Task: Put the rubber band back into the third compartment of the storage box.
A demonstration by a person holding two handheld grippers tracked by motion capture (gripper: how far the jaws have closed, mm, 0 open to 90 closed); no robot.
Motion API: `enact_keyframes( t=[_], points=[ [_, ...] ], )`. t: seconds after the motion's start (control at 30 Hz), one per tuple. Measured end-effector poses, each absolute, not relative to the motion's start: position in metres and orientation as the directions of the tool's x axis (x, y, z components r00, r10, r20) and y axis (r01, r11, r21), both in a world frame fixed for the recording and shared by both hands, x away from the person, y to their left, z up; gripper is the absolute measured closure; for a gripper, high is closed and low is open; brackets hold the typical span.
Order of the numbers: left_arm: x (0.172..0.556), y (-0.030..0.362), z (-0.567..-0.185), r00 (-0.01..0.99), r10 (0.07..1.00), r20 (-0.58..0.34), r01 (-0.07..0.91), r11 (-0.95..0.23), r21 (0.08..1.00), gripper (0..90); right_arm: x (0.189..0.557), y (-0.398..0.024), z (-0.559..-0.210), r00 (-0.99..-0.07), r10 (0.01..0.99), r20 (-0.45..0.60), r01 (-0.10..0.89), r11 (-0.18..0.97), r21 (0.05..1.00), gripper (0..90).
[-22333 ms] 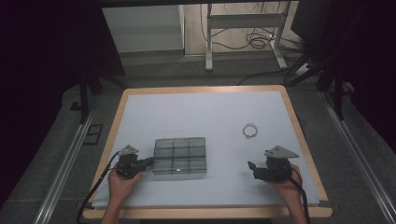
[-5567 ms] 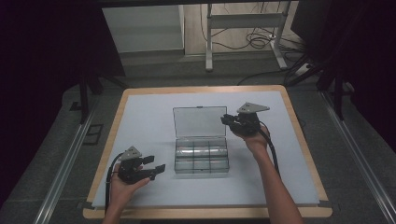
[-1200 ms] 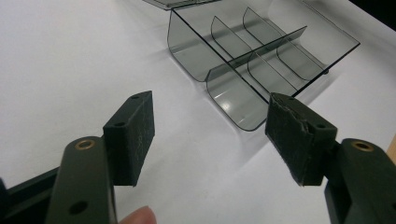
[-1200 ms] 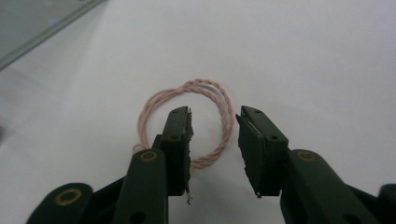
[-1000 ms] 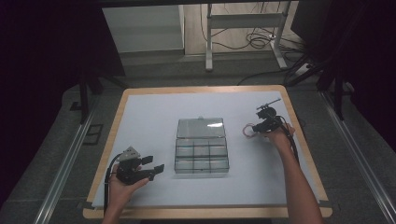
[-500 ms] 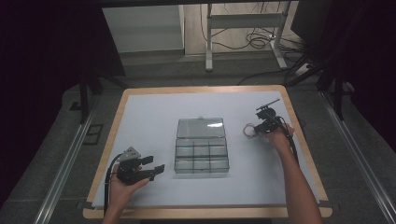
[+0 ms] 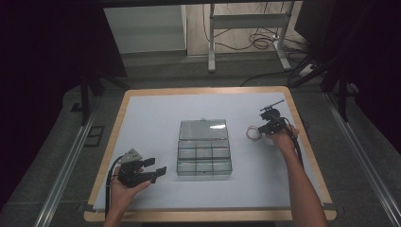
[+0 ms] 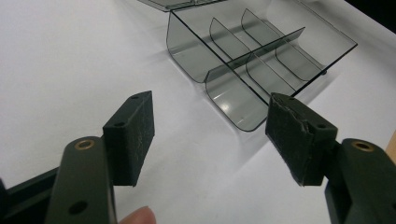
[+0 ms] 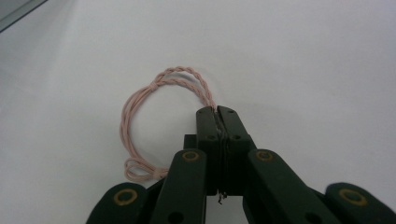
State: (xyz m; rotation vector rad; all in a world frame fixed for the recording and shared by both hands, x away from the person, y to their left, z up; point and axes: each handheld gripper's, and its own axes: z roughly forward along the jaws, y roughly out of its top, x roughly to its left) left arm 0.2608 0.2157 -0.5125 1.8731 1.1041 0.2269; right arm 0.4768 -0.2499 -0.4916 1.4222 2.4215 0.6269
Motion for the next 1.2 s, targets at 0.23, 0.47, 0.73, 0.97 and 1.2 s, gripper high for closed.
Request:
enact_keyframes(
  t=[0.23,0.47,0.73,0.97,1.2],
  points=[
    [0.261,0.214,-0.513,0.581,0.766,-0.273,0.599,-0.176,0.781,32.9,0.469,-0.251,-0.478,-0.508,0.860,-0.044,0.715,0.449,0.536,87.3],
    [0.261,0.214,-0.512,0.585,0.763,-0.276,0.597,-0.175,0.783,32.8,0.463,-0.253,-0.469,-0.519,0.853,-0.052,0.685,0.451,0.572,87.4],
    [0.261,0.214,-0.512,0.583,0.765,-0.275,0.598,-0.175,0.782,32.8,0.460,-0.253,-0.461,-0.523,0.851,-0.057,0.666,0.449,0.595,87.4],
    [0.261,0.214,-0.512,0.583,0.764,-0.277,0.599,-0.174,0.782,32.8,0.454,-0.249,-0.449,-0.548,0.834,-0.062,0.628,0.459,0.628,87.4],
    [0.261,0.214,-0.512,0.582,0.765,-0.276,0.600,-0.175,0.781,32.7,0.448,-0.247,-0.441,-0.565,0.823,-0.054,0.604,0.457,0.653,87.5]
  ],
)
